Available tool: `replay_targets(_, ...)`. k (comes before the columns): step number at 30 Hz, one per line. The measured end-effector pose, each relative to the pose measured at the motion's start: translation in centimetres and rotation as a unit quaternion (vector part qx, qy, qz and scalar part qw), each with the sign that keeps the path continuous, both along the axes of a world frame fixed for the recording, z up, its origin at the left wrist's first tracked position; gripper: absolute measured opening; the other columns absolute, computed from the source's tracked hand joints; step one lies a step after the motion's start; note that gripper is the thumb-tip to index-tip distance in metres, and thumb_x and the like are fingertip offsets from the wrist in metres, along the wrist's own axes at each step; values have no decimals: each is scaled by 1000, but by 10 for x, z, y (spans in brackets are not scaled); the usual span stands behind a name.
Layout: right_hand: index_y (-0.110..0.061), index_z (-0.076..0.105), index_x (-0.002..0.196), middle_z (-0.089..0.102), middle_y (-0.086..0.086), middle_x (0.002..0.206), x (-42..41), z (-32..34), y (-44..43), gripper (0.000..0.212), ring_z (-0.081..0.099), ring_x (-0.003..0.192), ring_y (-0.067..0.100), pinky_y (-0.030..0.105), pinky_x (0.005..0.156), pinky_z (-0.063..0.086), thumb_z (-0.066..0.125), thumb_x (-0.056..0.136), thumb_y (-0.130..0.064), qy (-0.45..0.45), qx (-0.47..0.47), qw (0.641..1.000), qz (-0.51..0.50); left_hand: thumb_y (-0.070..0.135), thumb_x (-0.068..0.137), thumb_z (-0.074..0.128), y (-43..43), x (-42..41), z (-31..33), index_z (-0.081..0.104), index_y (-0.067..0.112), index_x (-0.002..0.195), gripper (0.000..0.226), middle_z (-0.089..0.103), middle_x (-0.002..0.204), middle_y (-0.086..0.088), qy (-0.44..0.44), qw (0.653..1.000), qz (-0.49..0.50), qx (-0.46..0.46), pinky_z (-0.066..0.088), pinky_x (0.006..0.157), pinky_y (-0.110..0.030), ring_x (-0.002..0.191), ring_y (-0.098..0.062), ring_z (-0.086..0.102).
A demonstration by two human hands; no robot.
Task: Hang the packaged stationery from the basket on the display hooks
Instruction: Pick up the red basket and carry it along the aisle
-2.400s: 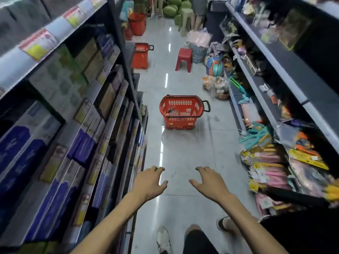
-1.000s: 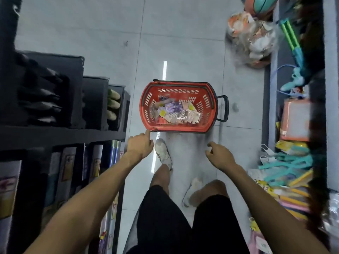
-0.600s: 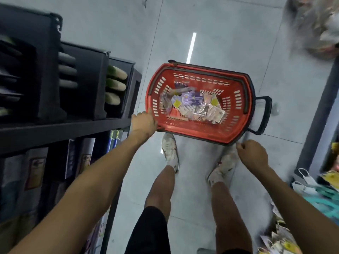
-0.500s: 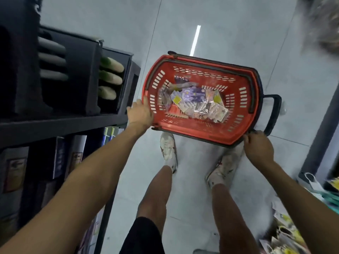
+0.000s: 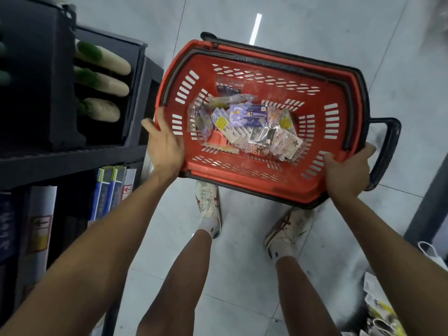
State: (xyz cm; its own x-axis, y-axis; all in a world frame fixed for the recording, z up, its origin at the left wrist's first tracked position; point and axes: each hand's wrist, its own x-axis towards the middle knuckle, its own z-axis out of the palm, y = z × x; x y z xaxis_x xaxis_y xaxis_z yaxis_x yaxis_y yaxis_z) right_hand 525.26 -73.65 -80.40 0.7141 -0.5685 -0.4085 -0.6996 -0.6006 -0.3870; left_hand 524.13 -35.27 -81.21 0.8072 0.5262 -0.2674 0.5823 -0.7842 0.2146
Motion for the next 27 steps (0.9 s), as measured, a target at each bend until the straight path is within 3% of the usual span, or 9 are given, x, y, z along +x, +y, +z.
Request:
replay_targets(4,-6,51,120,70,15,115,20,-6,-13,55,68,102,37,42,85,52,70,85,-44,12,6,1000,-13,27,91,62,25,17,3,30,19,154,71,41,129,-19,22,999,-48,-5,44,69,-47,84,-44,63)
replay_targets(9,-10,60,118,71,7,115,24,-3,-21,49,63,94,21,29,84,47,73,87,-46,-4,33,999,18,16,90,64,36,34,6,12,15,166,92,34,146,-21,-11,990,-137,-26,53,74,-56,94,-46,63)
replay_targets(12,-10,56,122,70,7,117,25,-1,-21,51,59,93,19,29,84,46,75,87,-42,-6,51,998,21,17,95,60,30,48,9,10,9,166,87,29,157,-21,-1,991,-133,-17,53,76,-55,96,-45,64)
replay_targets(16,-8,55,125,69,11,122,29,1,-14,52,67,108,31,33,87,50,77,87,-36,5,64,998,-18,17,96,63,19,65,15,16,7,163,82,39,148,-22,47,997,-50,-37,52,85,-54,106,-45,64)
replay_targets(21,-5,55,131,67,18,127,44,12,-20,56,65,115,39,42,94,54,77,85,-29,102,73,991,-35,28,97,67,30,84,39,39,4,141,57,57,136,-23,166,982,-6,-89,56,98,-54,113,-45,66)
replay_targets(25,-3,62,129,68,16,118,66,38,-38,46,67,104,37,41,88,56,77,88,-16,205,142,968,-7,25,99,69,36,90,73,63,5,111,24,74,106,-17,251,929,75,-263,61,93,-47,89,-33,75)
replay_targets(27,-4,61,123,65,18,113,71,45,-43,35,64,97,35,43,85,54,73,91,-10,244,166,955,-3,20,100,68,31,83,82,61,10,95,13,71,92,-12,285,905,93,-300,60,92,-45,78,-26,72)
